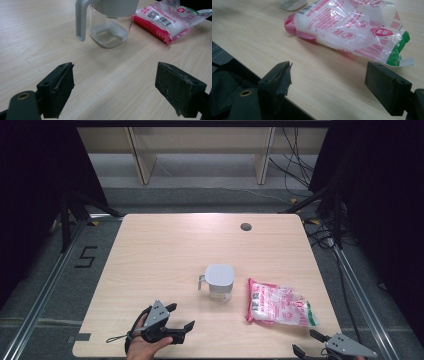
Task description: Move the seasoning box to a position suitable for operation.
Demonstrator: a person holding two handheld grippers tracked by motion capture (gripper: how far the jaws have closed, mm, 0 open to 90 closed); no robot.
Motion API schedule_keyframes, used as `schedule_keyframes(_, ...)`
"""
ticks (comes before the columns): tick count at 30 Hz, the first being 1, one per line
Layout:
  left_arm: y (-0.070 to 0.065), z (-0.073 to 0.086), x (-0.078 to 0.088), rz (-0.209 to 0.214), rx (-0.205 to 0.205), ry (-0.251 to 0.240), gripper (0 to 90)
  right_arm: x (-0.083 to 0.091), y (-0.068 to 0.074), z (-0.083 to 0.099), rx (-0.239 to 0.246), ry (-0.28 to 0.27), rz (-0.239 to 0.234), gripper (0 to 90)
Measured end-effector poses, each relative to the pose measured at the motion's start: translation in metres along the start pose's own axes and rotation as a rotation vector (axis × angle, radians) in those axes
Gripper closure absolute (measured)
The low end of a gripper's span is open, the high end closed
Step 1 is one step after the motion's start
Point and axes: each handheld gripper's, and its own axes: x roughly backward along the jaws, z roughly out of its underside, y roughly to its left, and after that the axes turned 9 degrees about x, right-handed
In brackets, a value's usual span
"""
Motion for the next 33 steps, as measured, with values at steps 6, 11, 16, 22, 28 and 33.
schedule_keyframes(6,0.010,-0.003,-0.006,-0.048,-0.021,0.000,15.2,-0.001,0.000,0.000,0.007,-0.005,-0.004,21.2)
schedule_keyframes(11,0.018,-0.011,-0.021,-0.062,-0.013,0.001,15.2,-0.001,-0.001,0.000,0.014,-0.006,0.001,21.2)
schedule_keyframes(16,0.027,-0.026,-0.041,-0.100,-0.075,-0.017,29.2,-0.001,-0.001,0.000,0.011,-0.008,0.011,21.2)
schedule_keyframes(22,0.036,-0.038,-0.062,-0.134,-0.125,-0.044,38.8,0.000,-0.001,0.000,0.018,-0.010,0.012,21.1)
schedule_keyframes(28,0.029,-0.048,-0.081,-0.116,-0.180,-0.033,43.6,-0.001,-0.002,0.000,0.021,-0.009,0.011,21.4)
schedule_keyframes(33,0.030,-0.050,-0.095,-0.083,-0.191,-0.042,53.0,-0.001,0.000,0.000,-0.003,-0.002,0.000,21.5)
